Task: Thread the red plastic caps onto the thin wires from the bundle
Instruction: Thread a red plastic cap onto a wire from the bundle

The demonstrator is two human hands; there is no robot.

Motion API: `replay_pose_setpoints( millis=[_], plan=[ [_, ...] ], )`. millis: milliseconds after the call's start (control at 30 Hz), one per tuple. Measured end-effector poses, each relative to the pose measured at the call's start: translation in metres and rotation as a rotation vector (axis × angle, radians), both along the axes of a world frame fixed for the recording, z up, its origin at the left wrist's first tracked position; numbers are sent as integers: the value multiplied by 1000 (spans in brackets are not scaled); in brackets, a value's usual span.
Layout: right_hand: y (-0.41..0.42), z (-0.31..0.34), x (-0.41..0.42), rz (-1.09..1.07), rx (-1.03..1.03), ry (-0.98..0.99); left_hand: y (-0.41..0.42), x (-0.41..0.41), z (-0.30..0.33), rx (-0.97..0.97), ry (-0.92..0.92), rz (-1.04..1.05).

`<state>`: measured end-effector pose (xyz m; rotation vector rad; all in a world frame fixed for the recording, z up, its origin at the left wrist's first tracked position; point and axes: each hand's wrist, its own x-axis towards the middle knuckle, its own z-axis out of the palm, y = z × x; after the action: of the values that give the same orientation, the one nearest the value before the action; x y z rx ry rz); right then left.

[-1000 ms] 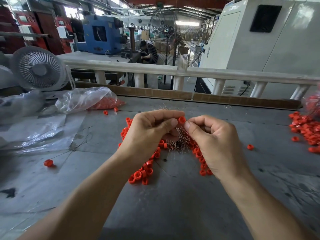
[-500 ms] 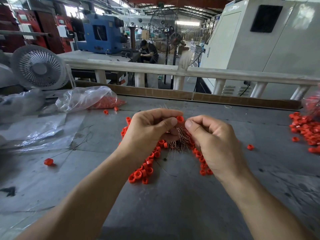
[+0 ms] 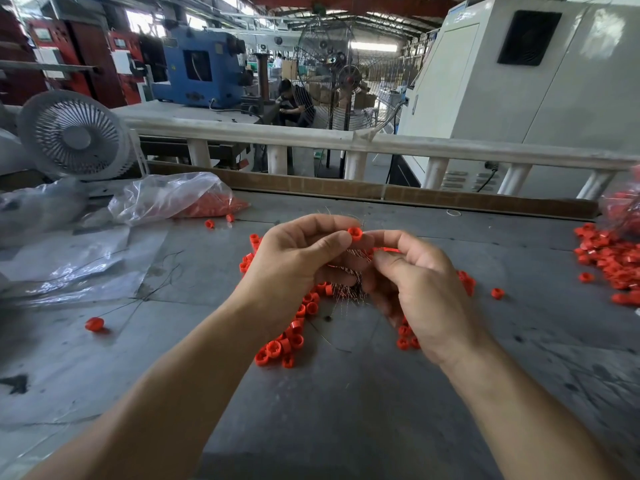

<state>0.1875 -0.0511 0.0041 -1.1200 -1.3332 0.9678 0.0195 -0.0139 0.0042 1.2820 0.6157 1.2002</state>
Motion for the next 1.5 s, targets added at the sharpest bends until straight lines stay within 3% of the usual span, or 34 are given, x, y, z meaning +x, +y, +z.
replay_pose_setpoints(
  millis=[267, 467, 567, 833, 1300, 1500],
  plan=[
    [1, 0, 5, 18, -7, -90, -3, -1, 4, -55, -69, -42],
    [13, 0, 31, -431, 101, -498, -3, -1, 4, -104, -56, -27],
    [14, 5, 49, -551, 41, -698, -3, -1, 4, -122, -51, -9],
    [11, 6, 57, -337, -250, -908, -5, 0, 5, -127, 3, 22],
    [8, 6, 55, -175, -338, -945, -6, 0, 5, -106, 35, 22],
    [12, 1, 58, -230, -277, -1020, -6, 0, 4, -96, 44, 16]
  ],
)
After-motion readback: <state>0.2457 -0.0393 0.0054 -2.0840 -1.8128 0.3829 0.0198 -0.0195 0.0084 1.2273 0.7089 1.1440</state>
